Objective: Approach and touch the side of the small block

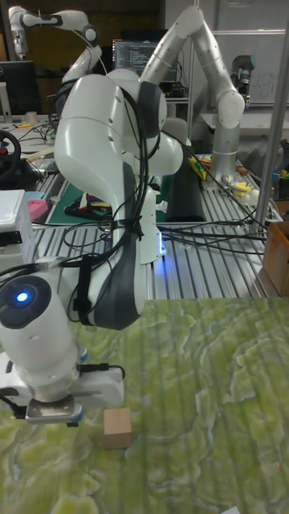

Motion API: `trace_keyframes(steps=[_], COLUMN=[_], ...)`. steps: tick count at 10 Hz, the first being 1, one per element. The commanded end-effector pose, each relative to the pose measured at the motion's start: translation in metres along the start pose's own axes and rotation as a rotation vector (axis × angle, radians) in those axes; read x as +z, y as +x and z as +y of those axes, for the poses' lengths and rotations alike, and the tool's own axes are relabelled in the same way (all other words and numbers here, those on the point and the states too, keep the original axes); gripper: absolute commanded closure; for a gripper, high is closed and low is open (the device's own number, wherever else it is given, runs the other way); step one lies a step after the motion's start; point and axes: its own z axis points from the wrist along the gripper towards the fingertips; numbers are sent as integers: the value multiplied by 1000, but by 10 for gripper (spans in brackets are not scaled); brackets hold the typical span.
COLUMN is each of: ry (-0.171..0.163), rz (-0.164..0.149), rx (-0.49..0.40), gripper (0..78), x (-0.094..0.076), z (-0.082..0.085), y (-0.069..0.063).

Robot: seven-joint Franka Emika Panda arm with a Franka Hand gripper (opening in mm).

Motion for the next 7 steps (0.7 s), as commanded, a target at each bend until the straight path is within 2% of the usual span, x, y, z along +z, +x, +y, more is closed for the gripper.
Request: trace_keyframes(steps=[1, 7], ry=[-21, -38], rz=[-30, -34], rx=[34, 65], gripper=[776, 776], x=[10, 11], z=[23, 39], y=[9, 15])
